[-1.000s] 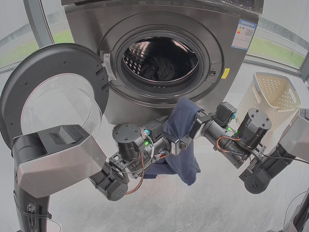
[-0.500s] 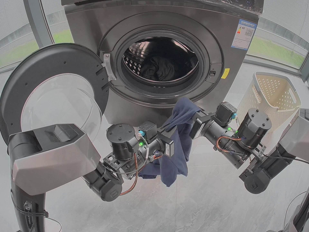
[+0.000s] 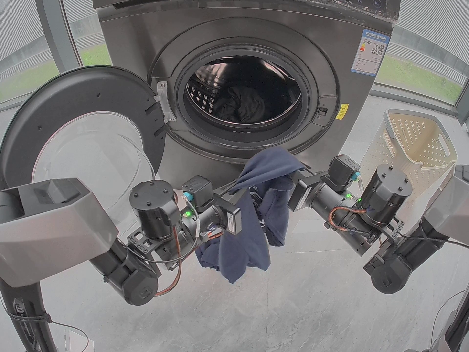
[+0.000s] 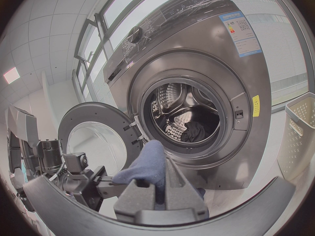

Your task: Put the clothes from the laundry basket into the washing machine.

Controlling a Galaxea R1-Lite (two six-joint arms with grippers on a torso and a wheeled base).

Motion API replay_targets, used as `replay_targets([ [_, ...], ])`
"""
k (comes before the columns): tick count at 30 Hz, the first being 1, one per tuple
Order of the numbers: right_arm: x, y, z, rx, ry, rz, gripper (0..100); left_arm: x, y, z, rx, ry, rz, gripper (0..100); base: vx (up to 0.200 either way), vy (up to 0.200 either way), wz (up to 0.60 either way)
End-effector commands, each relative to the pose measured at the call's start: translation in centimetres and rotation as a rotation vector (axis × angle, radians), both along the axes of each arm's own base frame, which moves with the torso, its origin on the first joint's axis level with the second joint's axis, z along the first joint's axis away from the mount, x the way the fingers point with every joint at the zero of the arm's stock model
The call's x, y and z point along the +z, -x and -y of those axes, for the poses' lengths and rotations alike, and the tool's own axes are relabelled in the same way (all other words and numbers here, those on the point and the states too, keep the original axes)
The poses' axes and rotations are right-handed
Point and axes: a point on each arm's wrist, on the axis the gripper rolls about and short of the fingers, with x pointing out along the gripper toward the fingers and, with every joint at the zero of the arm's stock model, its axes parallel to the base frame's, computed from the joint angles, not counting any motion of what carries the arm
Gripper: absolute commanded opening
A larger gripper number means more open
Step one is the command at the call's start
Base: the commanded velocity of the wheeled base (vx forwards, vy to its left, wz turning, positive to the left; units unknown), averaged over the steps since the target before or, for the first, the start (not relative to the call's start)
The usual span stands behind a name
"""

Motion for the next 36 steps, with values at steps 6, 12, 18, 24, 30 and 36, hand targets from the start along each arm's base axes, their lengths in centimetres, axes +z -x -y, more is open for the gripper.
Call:
replay_targets([
  [6,-0.3,0.2,-0.1,0.009,0.007,-0.011,0,1.8,1.0,-2.0,0.025,0.023,0.037,0,0.000,0.000,0.00],
  [12,-1.3,0.6,0.2,0.017,0.031,-0.045,0,3.5,2.0,-3.3,0.039,0.044,0.068,0,0.000,0.000,0.00],
  [18,-2.4,0.8,-0.3,0.033,0.051,-0.080,100,5.2,4.0,-4.5,0.021,0.064,0.097,0,0.000,0.000,0.00],
  [24,-6.6,0.0,-0.7,0.025,0.132,-0.180,100,7.3,5.4,-5.4,0.017,0.117,0.155,0,0.000,0.000,0.00],
  [30,-8.3,-0.1,-1.1,0.028,0.161,-0.218,100,7.9,5.9,-5.7,0.017,0.135,0.183,0,0.000,0.000,0.00],
  [36,-9.5,-0.2,-1.4,0.031,0.183,-0.245,100,9.5,6.3,-6.1,0.016,0.166,0.227,0,0.000,0.000,0.00],
])
